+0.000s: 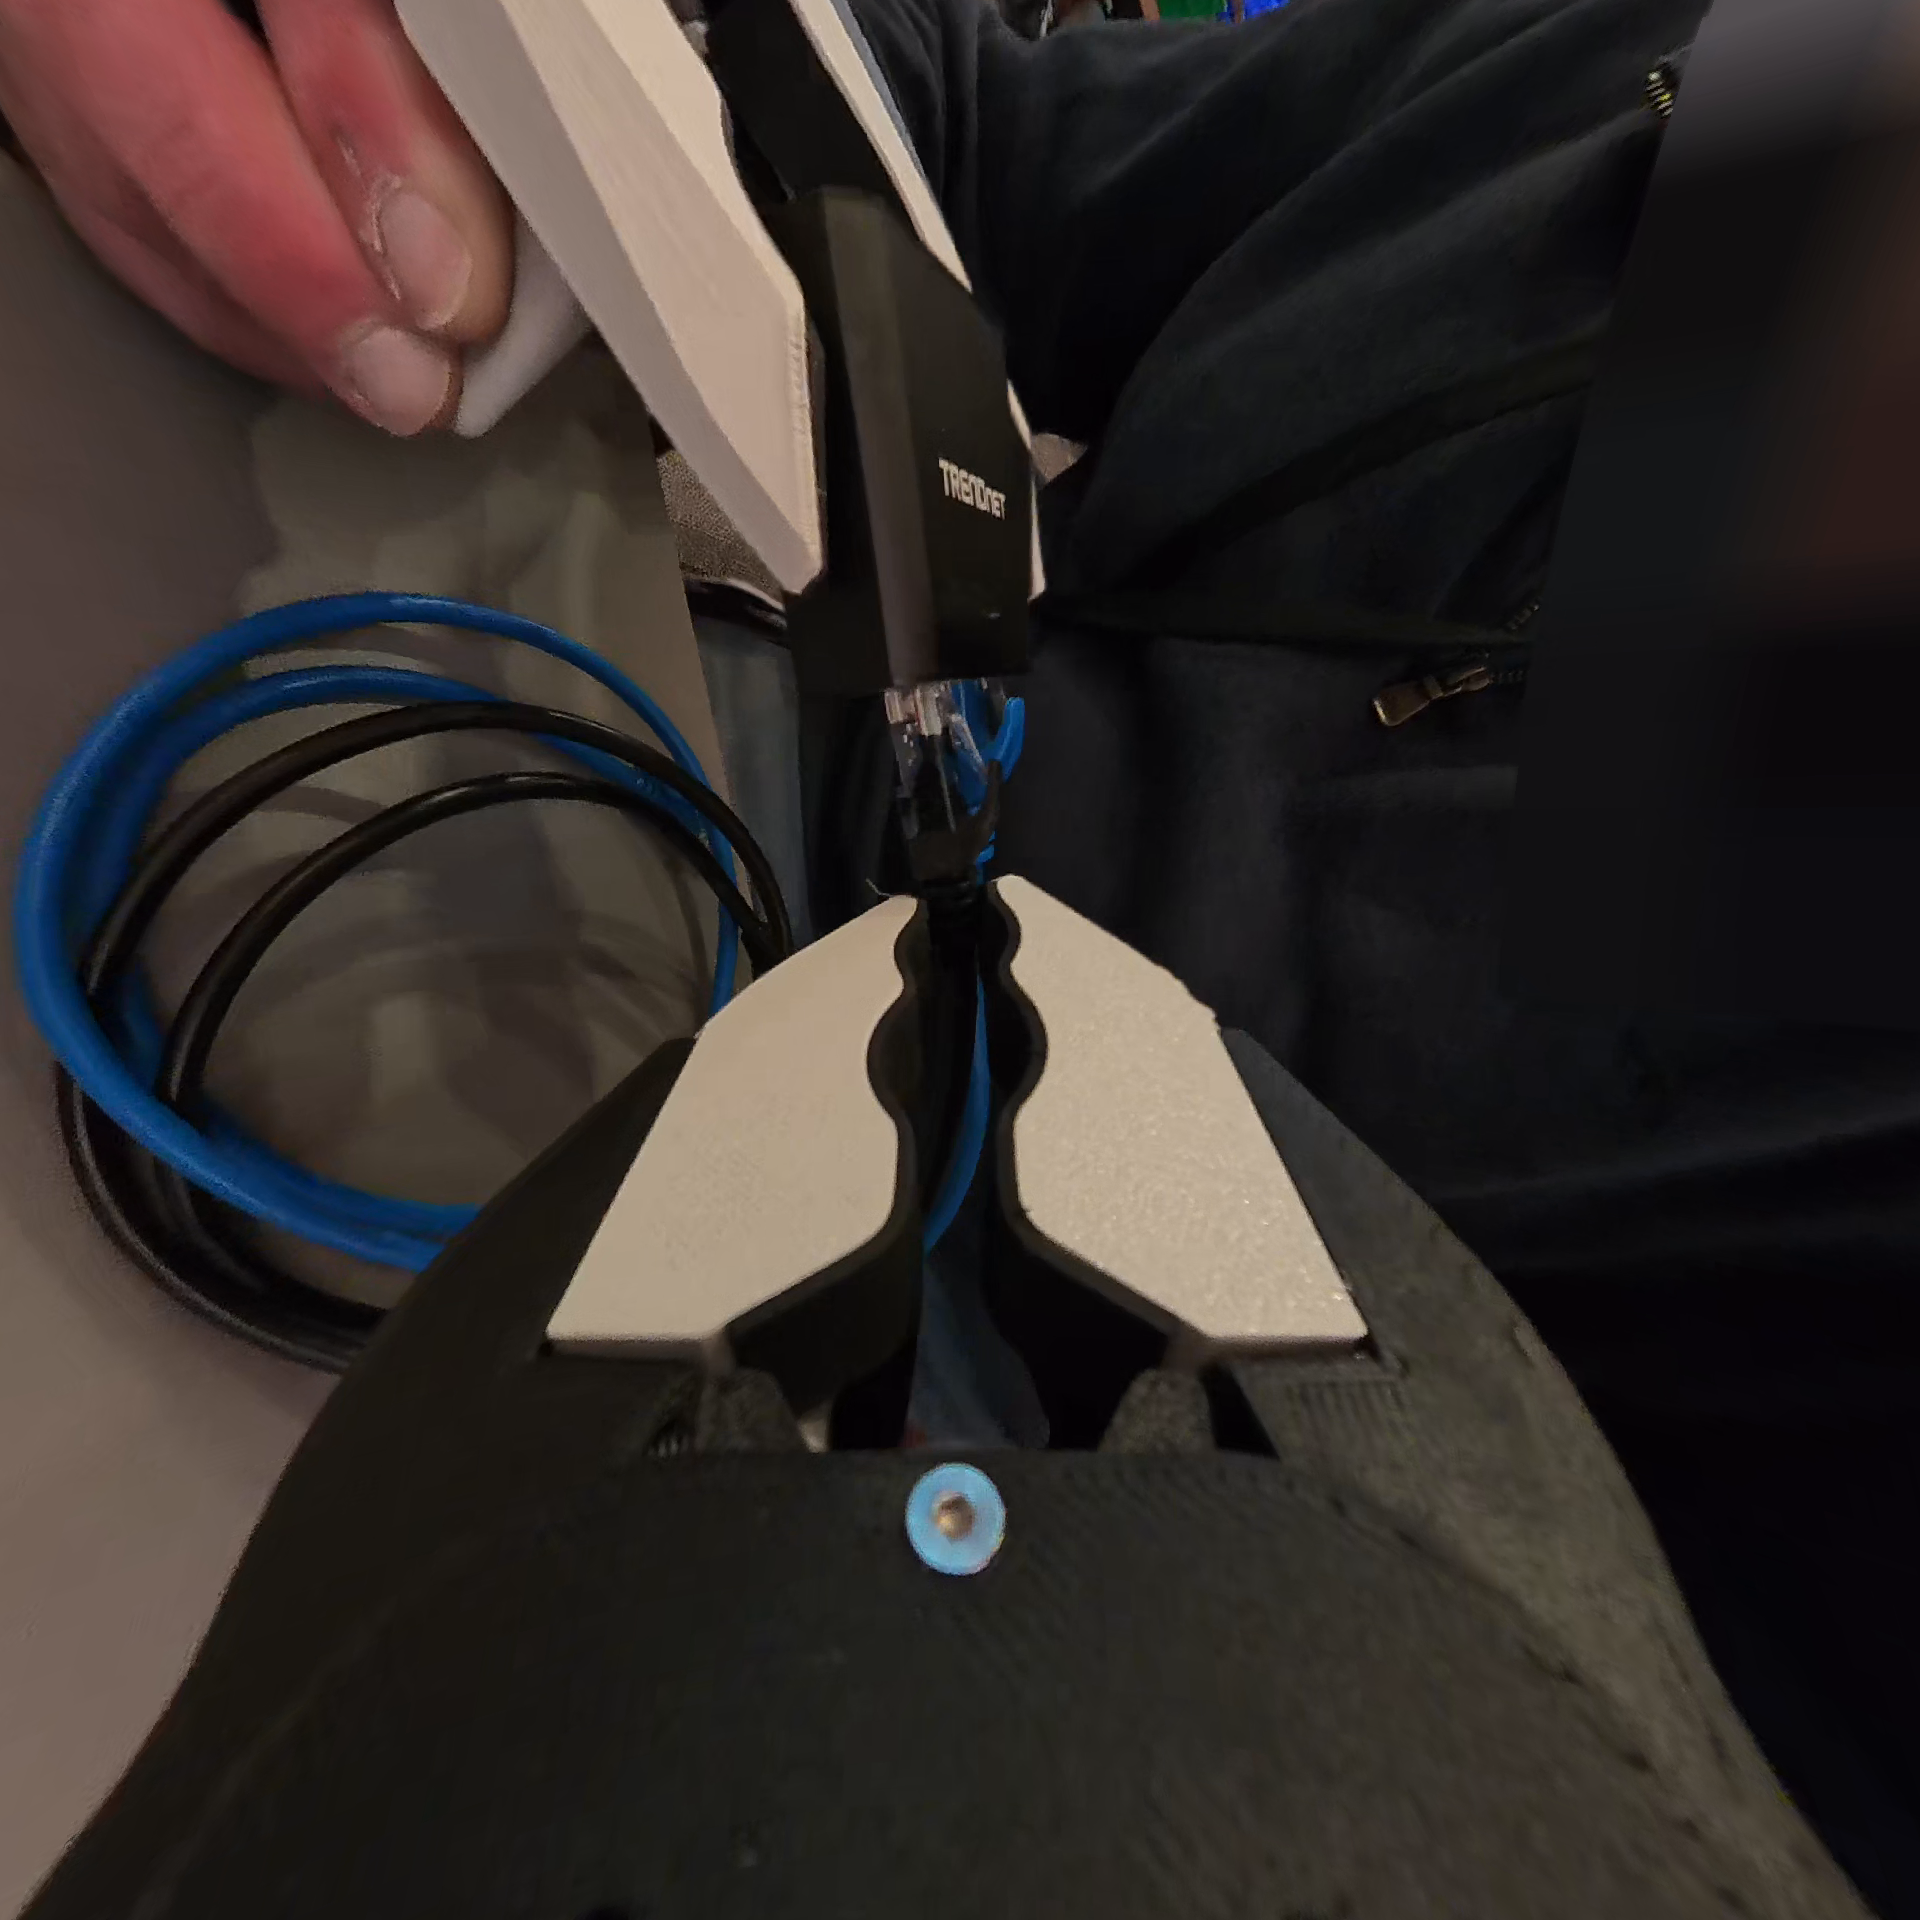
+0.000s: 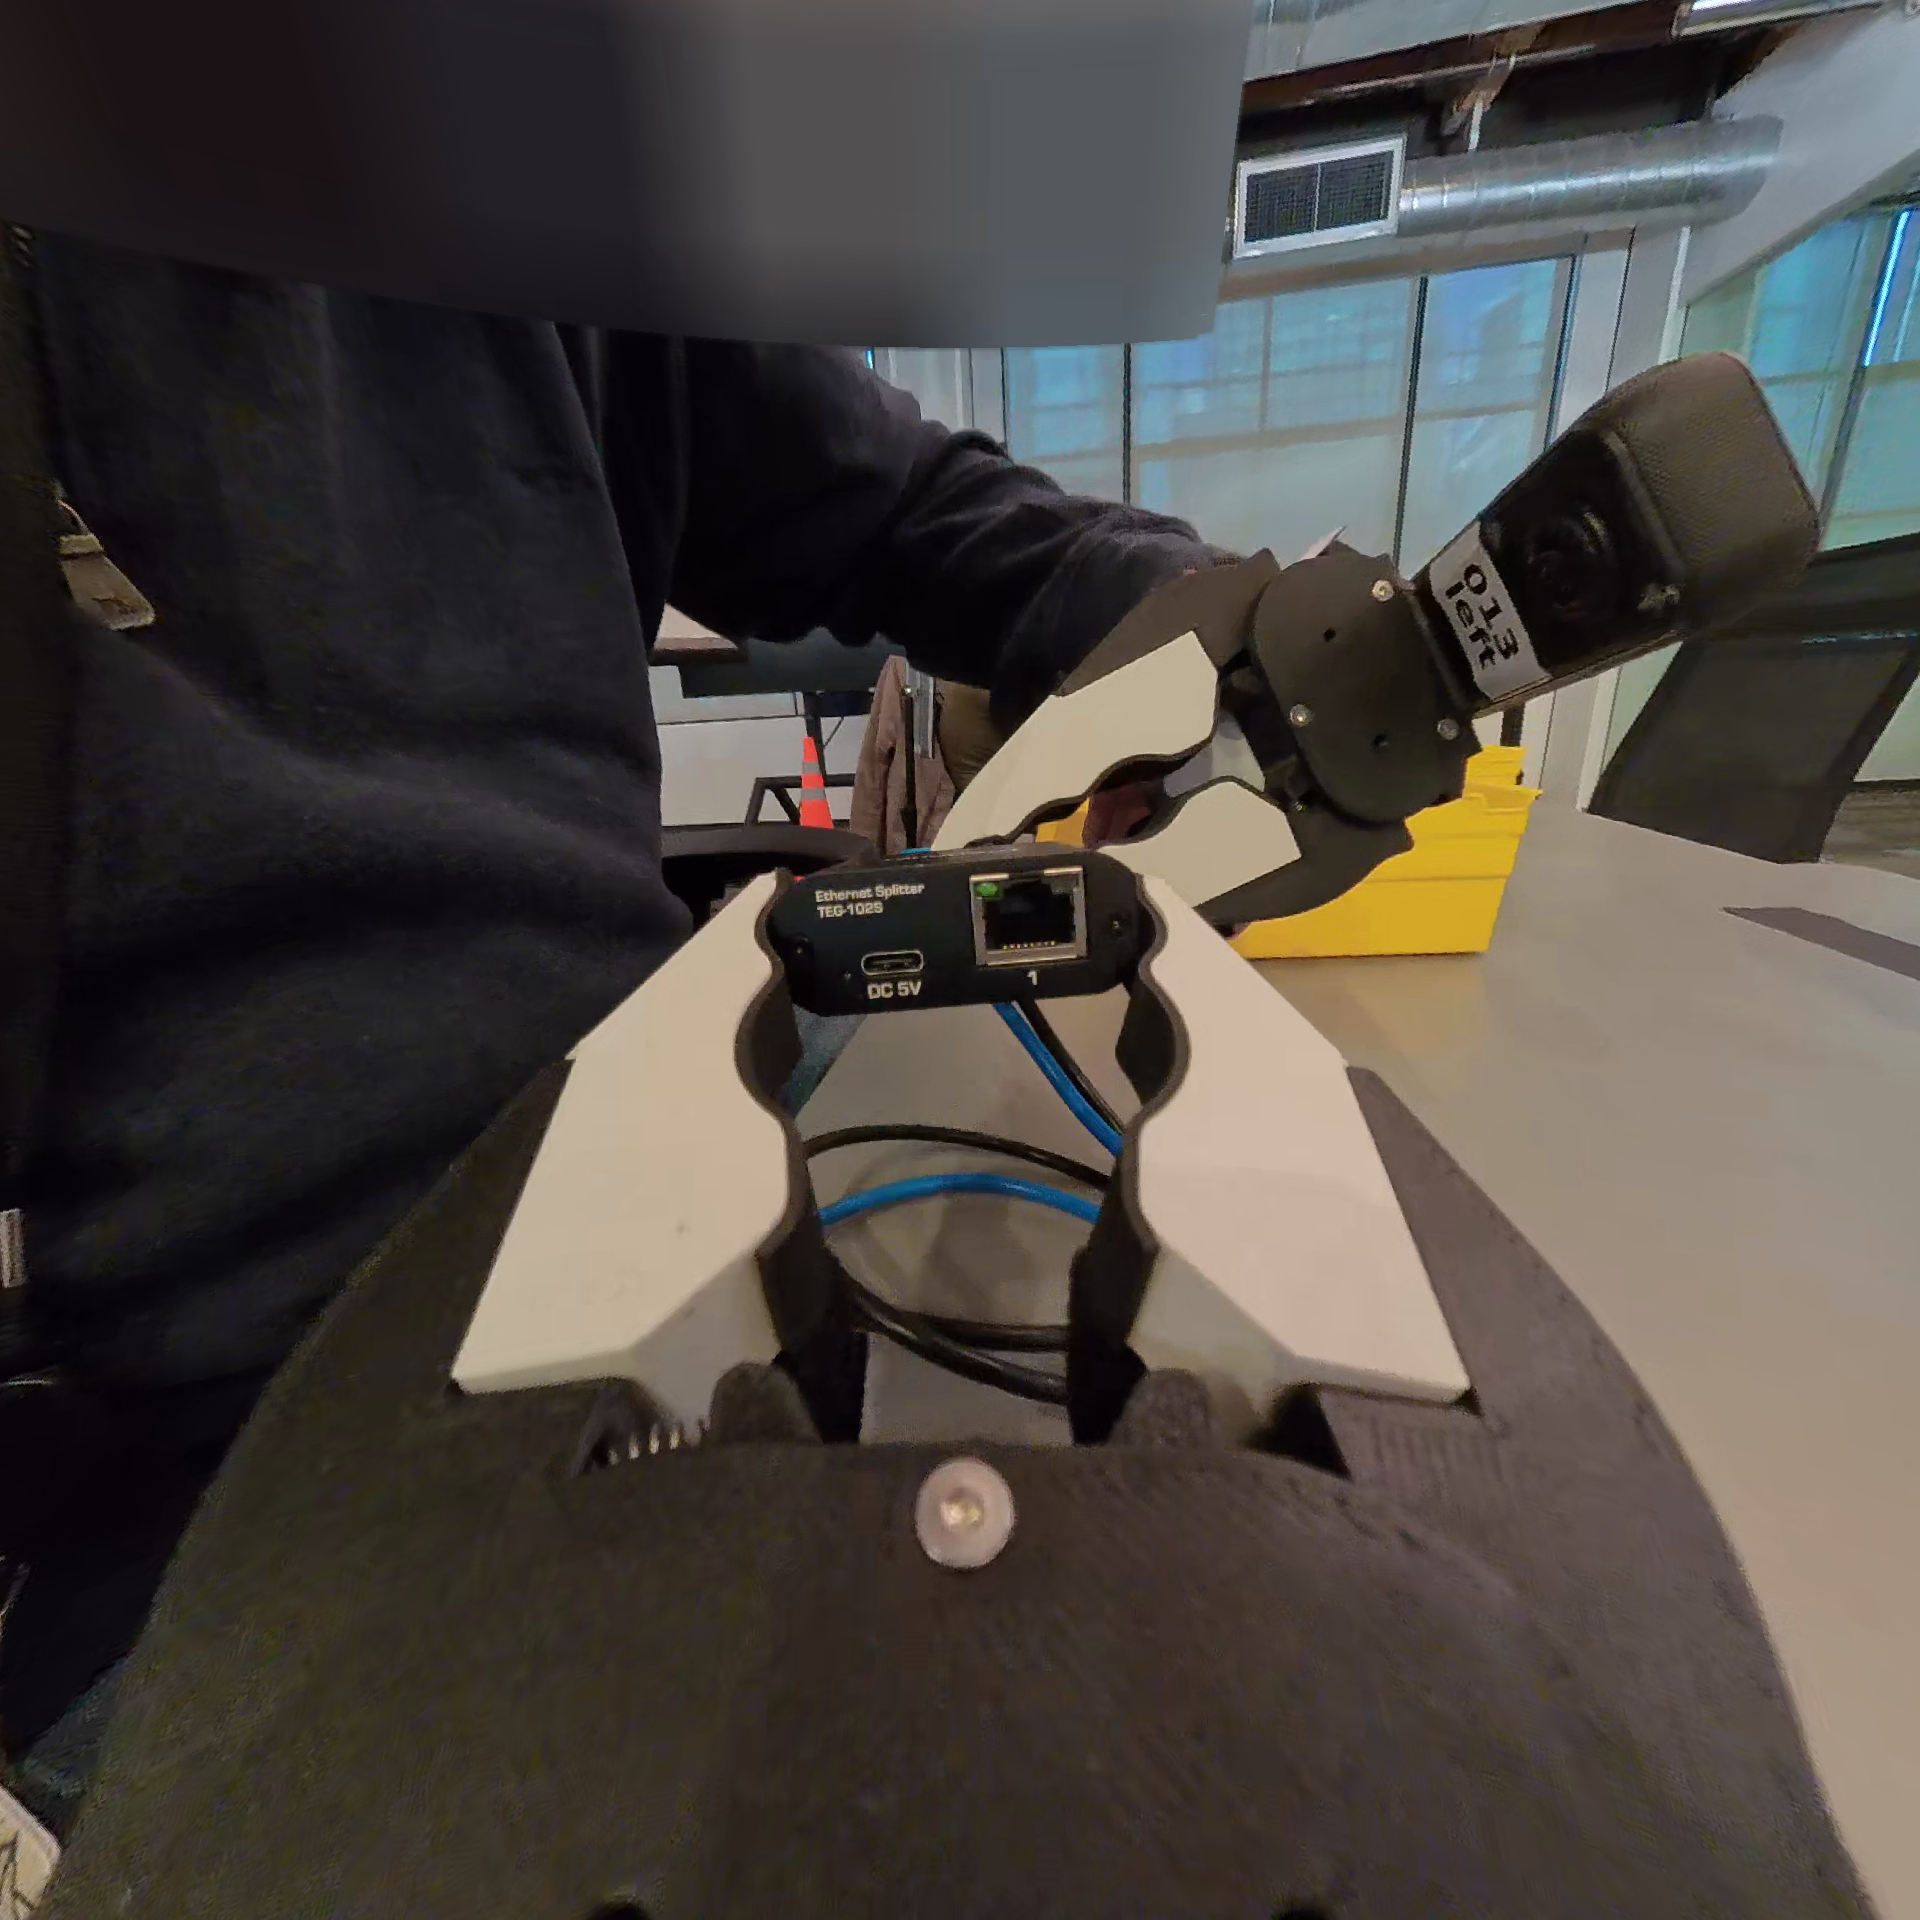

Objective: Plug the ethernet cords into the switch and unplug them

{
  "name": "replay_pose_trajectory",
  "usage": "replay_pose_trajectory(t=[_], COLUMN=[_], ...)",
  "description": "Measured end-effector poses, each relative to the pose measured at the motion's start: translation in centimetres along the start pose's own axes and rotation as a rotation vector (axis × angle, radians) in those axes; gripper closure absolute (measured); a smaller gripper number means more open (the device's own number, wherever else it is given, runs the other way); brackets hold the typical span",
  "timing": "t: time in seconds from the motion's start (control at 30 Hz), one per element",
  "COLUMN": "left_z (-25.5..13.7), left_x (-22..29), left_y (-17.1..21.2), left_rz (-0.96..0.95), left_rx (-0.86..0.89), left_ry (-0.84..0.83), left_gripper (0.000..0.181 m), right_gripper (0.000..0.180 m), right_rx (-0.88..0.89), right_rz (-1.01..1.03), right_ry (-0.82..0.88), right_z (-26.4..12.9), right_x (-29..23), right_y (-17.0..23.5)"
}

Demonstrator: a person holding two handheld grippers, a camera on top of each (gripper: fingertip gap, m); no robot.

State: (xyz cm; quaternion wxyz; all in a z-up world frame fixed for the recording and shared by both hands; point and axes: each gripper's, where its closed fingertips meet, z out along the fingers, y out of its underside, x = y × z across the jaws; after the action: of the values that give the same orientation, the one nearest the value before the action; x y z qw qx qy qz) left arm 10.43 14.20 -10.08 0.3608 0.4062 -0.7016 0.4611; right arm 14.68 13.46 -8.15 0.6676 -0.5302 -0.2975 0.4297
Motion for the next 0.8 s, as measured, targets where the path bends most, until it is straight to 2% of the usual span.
replay_pose_trajectory(t=[0.2,0.63,0.8], left_z=[0.6,1.2,1.8], left_x=[0.3,0.1,-0.2], left_y=[0.1,0.7,1.8], left_rz=[0.003,0.024,-0.001], left_rx=[0.042,0.035,-0.074], left_ry=[0.040,0.052,0.045], left_gripper=[0.173,0.173,0.173], right_gripper=[0.119,0.119,0.119], right_rx=[-0.005,-0.165,-0.231], right_rz=[-0.016,-0.103,-0.126], right_ry=[-0.017,-0.014,-0.047], right_z=[0.1,0.2,0.5], right_x=[-0.4,-0.7,-1.4], right_y=[0.1,2.3,3.3])
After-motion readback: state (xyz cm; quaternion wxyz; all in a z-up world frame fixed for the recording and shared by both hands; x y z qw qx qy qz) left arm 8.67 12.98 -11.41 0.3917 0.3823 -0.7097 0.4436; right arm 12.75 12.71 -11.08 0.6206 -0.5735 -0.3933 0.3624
